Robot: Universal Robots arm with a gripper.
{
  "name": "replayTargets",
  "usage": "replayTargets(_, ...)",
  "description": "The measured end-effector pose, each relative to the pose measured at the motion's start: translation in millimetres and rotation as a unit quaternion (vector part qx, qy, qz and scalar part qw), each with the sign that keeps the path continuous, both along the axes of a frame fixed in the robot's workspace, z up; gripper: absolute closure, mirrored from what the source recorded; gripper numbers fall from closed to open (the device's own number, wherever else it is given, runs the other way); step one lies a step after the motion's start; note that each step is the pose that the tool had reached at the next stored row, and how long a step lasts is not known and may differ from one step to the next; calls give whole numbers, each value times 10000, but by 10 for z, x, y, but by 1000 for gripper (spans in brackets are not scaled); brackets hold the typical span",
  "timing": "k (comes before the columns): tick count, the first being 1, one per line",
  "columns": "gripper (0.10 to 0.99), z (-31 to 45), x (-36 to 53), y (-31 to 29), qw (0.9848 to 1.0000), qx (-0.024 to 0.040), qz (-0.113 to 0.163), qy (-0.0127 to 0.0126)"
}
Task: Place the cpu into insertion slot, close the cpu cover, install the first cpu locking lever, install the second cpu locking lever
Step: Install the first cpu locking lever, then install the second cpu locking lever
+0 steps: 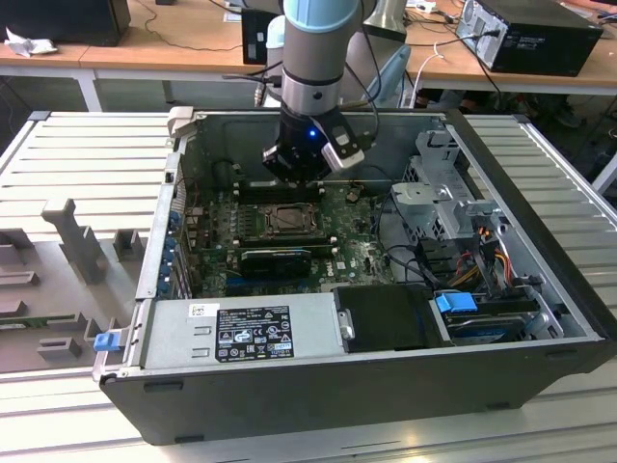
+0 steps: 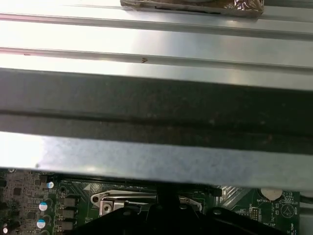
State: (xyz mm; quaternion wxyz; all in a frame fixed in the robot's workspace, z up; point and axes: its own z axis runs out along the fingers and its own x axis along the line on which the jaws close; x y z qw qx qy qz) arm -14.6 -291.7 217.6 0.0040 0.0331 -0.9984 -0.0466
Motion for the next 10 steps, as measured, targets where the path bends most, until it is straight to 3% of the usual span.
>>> replayTargets(10,980,1,0,-47,10000,-1,1,1)
